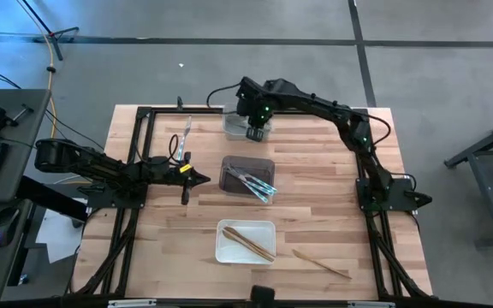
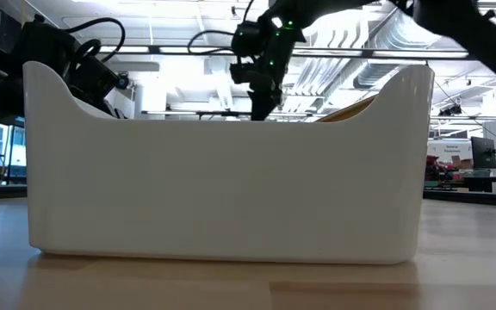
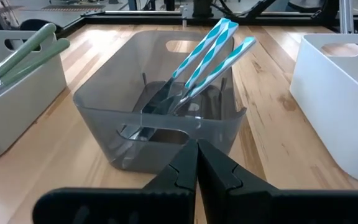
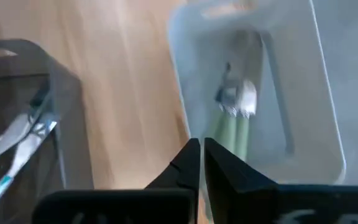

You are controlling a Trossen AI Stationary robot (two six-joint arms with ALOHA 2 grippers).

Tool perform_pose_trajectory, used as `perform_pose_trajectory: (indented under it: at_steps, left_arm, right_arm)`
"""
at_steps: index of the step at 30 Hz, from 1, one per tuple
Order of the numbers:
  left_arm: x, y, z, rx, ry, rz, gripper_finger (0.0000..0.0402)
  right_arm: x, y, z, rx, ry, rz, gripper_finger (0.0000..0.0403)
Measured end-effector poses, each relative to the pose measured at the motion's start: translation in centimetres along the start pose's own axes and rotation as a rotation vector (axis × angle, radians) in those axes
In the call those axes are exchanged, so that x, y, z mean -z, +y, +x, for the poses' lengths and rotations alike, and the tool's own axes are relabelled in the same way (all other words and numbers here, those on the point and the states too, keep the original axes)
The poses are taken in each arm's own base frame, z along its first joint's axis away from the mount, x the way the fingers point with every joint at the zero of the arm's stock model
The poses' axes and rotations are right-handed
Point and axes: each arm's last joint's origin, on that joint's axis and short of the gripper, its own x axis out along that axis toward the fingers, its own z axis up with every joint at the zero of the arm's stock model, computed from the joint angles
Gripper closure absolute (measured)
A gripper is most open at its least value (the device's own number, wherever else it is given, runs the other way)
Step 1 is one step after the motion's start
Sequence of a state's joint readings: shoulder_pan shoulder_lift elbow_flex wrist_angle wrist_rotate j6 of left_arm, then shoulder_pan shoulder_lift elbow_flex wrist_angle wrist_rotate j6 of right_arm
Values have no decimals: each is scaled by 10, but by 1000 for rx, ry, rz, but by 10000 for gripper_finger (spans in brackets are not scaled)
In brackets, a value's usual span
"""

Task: Sort silverware by color (type)
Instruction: Put the gold table knife into the white bin

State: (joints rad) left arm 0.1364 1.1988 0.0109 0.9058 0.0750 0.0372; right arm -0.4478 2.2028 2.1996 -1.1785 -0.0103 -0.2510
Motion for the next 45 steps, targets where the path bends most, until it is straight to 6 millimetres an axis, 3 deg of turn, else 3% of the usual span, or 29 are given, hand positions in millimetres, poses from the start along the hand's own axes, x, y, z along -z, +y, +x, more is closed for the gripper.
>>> perform_pose_trajectory:
  at_steps: [6,9,13,21,28,40,45]
  left_arm:
    - [1,0,0,0,6,0,401]
    - [1,0,0,-6,9,0,401]
    - [1,0,0,-10,10,0,401]
    - [1,1,0,-21,14,-1,401]
    - [3,1,0,-41,31,-12,401]
    - [5,1,0,-45,48,-27,401]
    - [5,1,0,-45,56,-28,401]
  right_arm:
    - [10,34,-1,-23,-222,-78,402]
    - [28,57,2,-31,-305,-87,402]
    - [60,92,-17,-52,-374,-73,402]
    - [144,172,-56,27,-219,39,403]
    - [209,233,-70,20,-17,145,403]
    - [279,311,-97,-97,145,344,399]
    - [308,339,-97,-95,200,379,351]
